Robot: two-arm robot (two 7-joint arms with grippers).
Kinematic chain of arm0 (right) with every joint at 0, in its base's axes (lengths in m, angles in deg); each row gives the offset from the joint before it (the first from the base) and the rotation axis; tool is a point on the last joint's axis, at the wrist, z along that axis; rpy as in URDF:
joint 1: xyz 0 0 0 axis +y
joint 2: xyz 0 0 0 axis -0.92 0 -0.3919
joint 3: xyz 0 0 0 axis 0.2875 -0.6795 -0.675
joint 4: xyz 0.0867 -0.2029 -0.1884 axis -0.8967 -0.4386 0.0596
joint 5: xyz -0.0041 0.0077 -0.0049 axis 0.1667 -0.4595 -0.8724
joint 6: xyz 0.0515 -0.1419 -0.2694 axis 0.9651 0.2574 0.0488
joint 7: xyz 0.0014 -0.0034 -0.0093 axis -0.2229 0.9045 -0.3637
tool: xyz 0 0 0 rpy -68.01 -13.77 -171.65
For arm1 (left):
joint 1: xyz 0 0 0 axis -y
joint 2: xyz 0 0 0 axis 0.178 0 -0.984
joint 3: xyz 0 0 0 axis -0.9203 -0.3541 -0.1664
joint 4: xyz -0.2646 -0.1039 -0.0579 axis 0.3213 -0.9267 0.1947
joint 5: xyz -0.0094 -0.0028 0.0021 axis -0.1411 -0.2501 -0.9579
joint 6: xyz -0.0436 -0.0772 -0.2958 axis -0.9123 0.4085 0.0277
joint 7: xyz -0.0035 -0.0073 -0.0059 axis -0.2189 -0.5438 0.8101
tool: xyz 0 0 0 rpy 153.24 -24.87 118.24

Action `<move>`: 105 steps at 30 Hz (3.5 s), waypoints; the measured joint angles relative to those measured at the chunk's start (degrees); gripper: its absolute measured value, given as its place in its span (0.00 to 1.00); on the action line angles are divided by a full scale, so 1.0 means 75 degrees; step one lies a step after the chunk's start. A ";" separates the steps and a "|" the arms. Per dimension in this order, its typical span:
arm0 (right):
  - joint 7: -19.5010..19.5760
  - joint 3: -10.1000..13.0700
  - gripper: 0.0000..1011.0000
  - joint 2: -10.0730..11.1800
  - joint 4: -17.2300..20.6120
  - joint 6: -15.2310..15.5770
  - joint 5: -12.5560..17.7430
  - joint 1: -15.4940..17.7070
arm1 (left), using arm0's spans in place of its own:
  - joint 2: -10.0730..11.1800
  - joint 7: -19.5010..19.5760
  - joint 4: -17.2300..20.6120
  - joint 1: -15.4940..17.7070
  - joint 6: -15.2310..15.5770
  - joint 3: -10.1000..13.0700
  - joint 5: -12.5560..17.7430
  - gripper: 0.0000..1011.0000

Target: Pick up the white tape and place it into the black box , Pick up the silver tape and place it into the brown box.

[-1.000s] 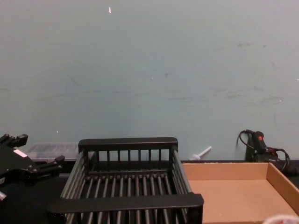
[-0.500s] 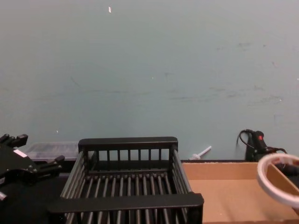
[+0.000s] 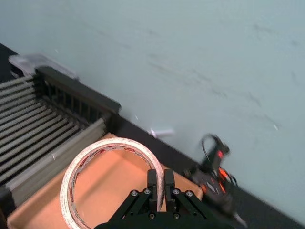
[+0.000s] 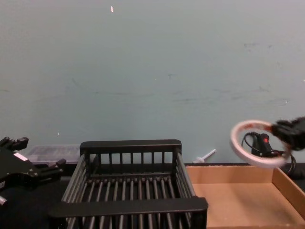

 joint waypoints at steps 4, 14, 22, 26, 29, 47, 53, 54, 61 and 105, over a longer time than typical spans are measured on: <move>-0.0216 -0.0303 0.09 -0.0275 -0.0636 -0.0571 -0.0117 -0.0577 | 0.0000 0.0000 0.0000 0.0000 0.0000 -0.0001 0.0000 0.99; -0.0797 -0.1011 0.09 -0.0910 -0.2240 -0.2073 -0.0224 -0.1718 | 0.0000 -0.0001 0.0000 0.0000 0.0000 0.0000 0.0000 0.99; -0.1198 -0.1539 0.09 -0.1352 -0.3373 -0.3331 -0.0320 -0.2363 | 0.0000 -0.0001 0.0000 0.0000 0.0000 0.0000 0.0000 0.99; -0.1277 -0.1754 0.09 -0.1570 -0.3832 -0.3707 -0.0391 -0.2569 | 0.0000 0.0000 0.0000 0.0000 0.0000 0.0000 0.0000 0.99; -0.1287 -0.1917 0.09 -0.1774 -0.4216 -0.3955 -0.0455 -0.2704 | 0.0000 0.0000 0.0000 0.0000 0.0000 0.0000 0.0000 0.99; -0.1188 -0.2205 0.09 -0.2120 -0.5094 -0.4412 -0.0770 -0.2858 | 0.0000 -0.0001 0.0000 0.0000 0.0000 0.0000 0.0000 0.99; -0.1195 -0.2199 0.09 -0.2117 -0.5086 -0.4411 -0.0756 -0.2858 | 0.0000 0.0000 0.0000 0.0000 0.0000 -0.0001 0.0000 0.99; -0.1195 -0.2199 0.09 -0.2116 -0.5085 -0.4411 -0.0755 -0.2858 | 0.0000 0.0000 0.0000 0.0000 0.0000 -0.0001 0.0000 0.99; -0.1201 -0.2193 0.28 -0.2112 -0.5072 -0.4408 -0.0739 -0.2857 | 0.0000 0.0000 0.0000 0.0000 0.0000 0.0000 0.0001 0.99; -0.1214 -0.2042 0.99 -0.1911 -0.4637 -0.4283 -0.0628 -0.2640 | 0.0000 -0.0001 0.0000 0.0000 0.0000 0.0000 0.0000 0.99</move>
